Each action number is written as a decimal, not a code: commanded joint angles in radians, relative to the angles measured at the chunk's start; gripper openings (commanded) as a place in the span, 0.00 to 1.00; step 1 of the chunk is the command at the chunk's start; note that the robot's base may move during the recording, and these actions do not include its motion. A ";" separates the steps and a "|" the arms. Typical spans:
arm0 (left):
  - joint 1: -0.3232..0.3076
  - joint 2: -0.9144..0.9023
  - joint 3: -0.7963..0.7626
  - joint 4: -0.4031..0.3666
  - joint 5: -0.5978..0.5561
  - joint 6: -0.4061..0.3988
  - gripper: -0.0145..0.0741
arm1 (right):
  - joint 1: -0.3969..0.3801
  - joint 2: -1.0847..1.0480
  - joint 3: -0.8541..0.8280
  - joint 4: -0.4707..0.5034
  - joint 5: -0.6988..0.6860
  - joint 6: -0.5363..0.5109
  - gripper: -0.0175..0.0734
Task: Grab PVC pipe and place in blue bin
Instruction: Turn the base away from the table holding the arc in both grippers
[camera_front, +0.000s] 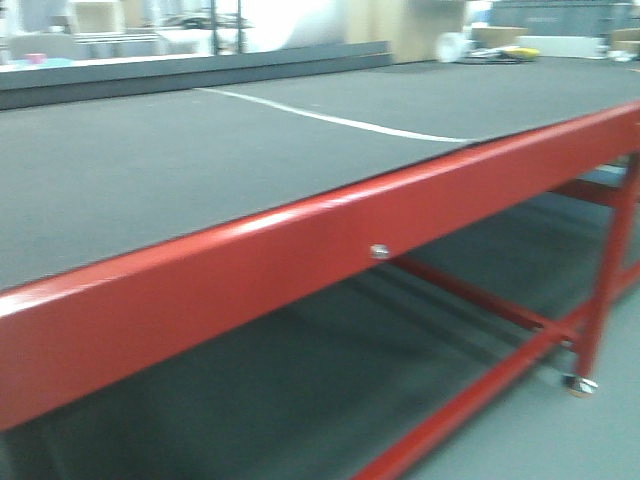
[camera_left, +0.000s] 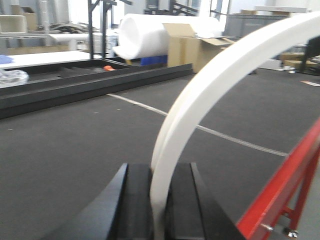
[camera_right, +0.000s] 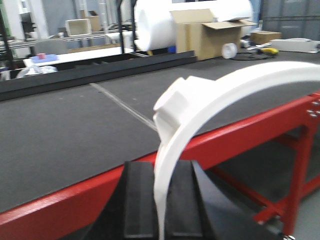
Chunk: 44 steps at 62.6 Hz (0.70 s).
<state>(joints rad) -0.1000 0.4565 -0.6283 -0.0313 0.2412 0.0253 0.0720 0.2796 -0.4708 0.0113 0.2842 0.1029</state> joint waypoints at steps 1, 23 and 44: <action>-0.004 -0.002 -0.002 0.000 -0.026 -0.001 0.04 | 0.001 -0.003 -0.001 -0.011 -0.024 0.000 0.02; -0.004 -0.002 -0.002 0.000 -0.026 -0.001 0.04 | 0.001 -0.003 -0.001 -0.011 -0.024 0.000 0.02; -0.004 -0.002 -0.002 0.000 -0.026 -0.001 0.04 | 0.001 -0.003 -0.001 -0.011 -0.024 0.000 0.02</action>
<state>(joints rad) -0.1000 0.4565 -0.6283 -0.0313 0.2412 0.0253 0.0720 0.2796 -0.4708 0.0109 0.2842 0.1039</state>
